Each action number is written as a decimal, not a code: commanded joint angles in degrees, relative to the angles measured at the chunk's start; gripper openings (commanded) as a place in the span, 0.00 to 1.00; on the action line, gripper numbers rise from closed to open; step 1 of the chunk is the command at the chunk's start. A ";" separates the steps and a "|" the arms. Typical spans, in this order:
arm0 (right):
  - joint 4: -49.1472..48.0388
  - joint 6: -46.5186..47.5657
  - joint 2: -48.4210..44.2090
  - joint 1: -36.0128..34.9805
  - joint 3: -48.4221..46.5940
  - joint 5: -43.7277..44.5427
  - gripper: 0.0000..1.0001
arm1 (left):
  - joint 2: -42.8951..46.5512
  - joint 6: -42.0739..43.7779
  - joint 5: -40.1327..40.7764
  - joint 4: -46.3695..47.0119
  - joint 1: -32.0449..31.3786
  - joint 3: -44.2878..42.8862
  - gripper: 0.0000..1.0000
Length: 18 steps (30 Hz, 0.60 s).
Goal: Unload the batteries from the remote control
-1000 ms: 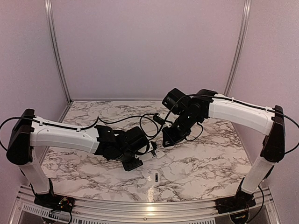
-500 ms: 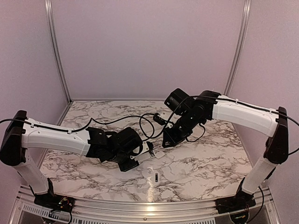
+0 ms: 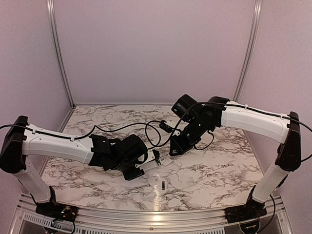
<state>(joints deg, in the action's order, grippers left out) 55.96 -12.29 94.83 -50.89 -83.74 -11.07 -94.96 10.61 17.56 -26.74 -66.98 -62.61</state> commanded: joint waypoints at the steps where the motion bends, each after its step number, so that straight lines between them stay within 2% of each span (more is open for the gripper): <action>1: 1.52 1.26 0.07 0.38 1.30 2.31 0.00 | 5.05 1.77 -1.87 6.39 -0.17 1.07 0.13; 18: 0.76 5.46 -1.56 5.07 4.53 -1.04 0.00 | 8.41 4.77 -3.86 9.58 -0.17 5.81 0.14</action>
<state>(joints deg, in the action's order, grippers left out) 54.72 -7.66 93.86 -48.58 -81.17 -16.56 -90.96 14.17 15.22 -22.63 -66.96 -57.52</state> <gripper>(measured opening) 0.114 0.579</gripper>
